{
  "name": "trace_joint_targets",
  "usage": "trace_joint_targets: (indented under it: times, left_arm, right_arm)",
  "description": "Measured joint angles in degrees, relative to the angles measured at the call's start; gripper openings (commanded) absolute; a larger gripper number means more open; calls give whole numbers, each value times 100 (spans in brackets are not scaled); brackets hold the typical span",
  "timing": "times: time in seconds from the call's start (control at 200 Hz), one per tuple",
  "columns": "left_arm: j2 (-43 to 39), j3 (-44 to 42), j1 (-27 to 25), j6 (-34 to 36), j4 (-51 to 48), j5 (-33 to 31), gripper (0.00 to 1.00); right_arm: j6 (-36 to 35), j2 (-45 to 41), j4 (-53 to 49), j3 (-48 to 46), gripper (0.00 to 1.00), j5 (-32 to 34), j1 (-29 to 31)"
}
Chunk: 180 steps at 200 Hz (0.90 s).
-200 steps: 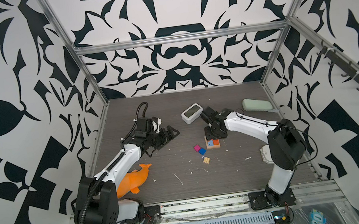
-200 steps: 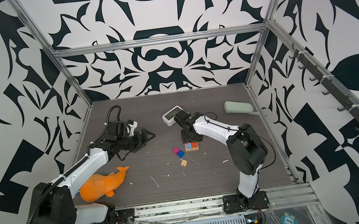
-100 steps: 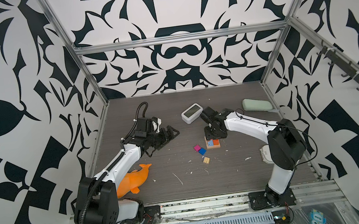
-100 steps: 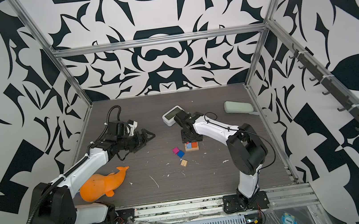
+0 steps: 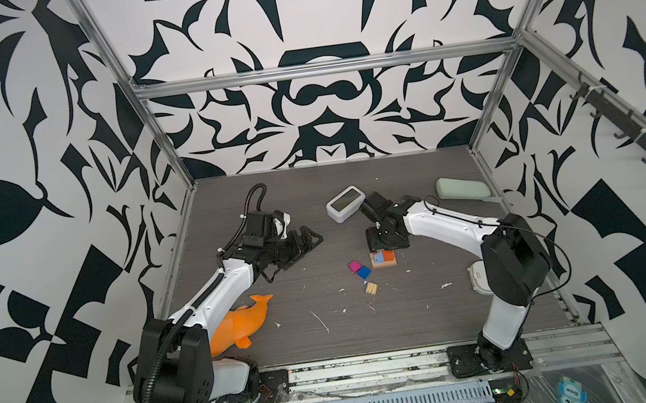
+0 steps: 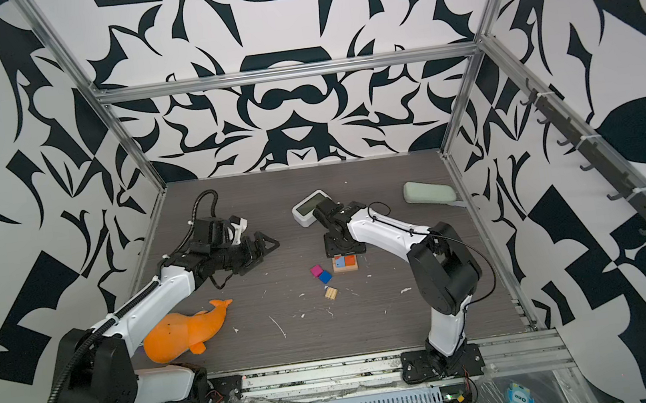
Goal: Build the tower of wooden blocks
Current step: 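Lower the lime green block onto the red arch and open the right gripper, then raise the right gripper and move it toward the small wood cube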
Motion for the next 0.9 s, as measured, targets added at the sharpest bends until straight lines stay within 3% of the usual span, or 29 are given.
trace_joint_targets:
  times: [0.22,0.355,0.9]
  left_arm:
    - [0,0,0,7,-2,-2,94]
    - [0,0,0,13,-2,-2,94]
    - [0,31,0,15,-63,-4,94]
  right_arm:
    - [-205,-39,-7,0,90,-2,0]
    - [-422,-245,-35,0,94,-17,0]
    - [-846,-791,-22,-713,95,-431,-94]
